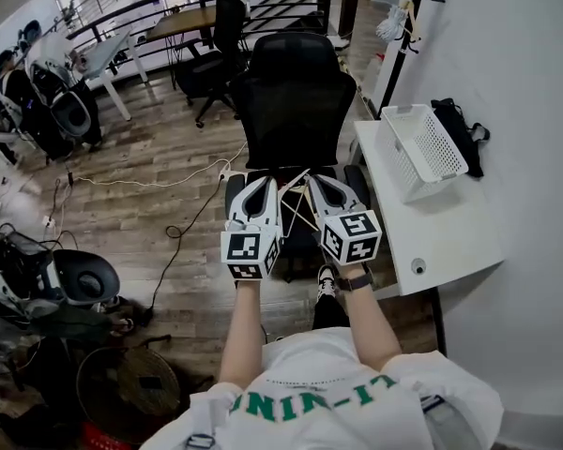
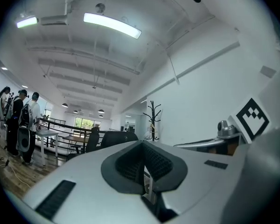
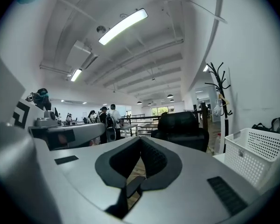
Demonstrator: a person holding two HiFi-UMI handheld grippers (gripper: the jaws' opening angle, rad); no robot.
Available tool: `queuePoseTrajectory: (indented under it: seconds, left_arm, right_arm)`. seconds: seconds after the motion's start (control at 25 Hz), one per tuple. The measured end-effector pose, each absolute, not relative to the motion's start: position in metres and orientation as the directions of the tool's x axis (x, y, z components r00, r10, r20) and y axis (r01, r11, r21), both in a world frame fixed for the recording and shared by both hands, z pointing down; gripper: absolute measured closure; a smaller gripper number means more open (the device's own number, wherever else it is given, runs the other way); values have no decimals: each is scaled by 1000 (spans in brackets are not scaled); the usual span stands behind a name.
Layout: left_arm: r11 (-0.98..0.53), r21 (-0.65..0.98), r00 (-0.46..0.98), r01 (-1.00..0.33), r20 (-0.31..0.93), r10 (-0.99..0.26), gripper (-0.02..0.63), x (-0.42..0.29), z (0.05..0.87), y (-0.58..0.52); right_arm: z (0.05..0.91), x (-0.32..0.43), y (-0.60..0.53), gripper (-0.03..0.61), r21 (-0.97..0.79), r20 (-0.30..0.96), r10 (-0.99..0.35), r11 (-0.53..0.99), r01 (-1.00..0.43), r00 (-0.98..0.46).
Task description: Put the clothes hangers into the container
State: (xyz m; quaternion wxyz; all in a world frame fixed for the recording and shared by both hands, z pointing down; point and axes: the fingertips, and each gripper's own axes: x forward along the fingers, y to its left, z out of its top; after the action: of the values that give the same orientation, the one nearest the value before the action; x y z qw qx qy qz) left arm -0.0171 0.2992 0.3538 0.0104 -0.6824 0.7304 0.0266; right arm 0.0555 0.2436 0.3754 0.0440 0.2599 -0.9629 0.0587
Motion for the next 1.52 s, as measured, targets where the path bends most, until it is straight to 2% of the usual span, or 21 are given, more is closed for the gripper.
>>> queuePoseTrajectory:
  seconds: [0.24,0.44,0.68,0.88,1.12,1.32,1.52]
  left_arm:
    - [113,33,-115,-993,-56,-992,598,-49,348,195]
    - [104,-6,-104,-995,-6,-995,598,-62,356,99]
    - [192,57,-190,-980,45,-981,598,-92,385,27]
    - [241,92,-222,-966,175,-959,598,-111,446,-5]
    - [265,139,-218,-954,280,-935,597,-145,509,-23]
    - [237,185,-162,-954,349,-923,598,-162,565,-31]
    - [180,217,-90,-959,372,-924,598,-192,601,-38]
  right_arm:
    - [359,20,145,563,-81,101,-439,891,-447,-893]
    - [366,1,51,561,-114,151,-376,912,-394,-914]
    - [392,-20,-28,561,-144,206,-301,932,-333,-931]
    - [456,-37,-71,561,-261,316,-201,921,-289,-927]
    - [541,-61,-88,520,-367,423,-87,893,-259,-902]
    - [604,-81,-93,515,-440,456,-89,842,-311,-886]
    - [684,-108,-81,485,-450,563,-51,818,-358,-825]
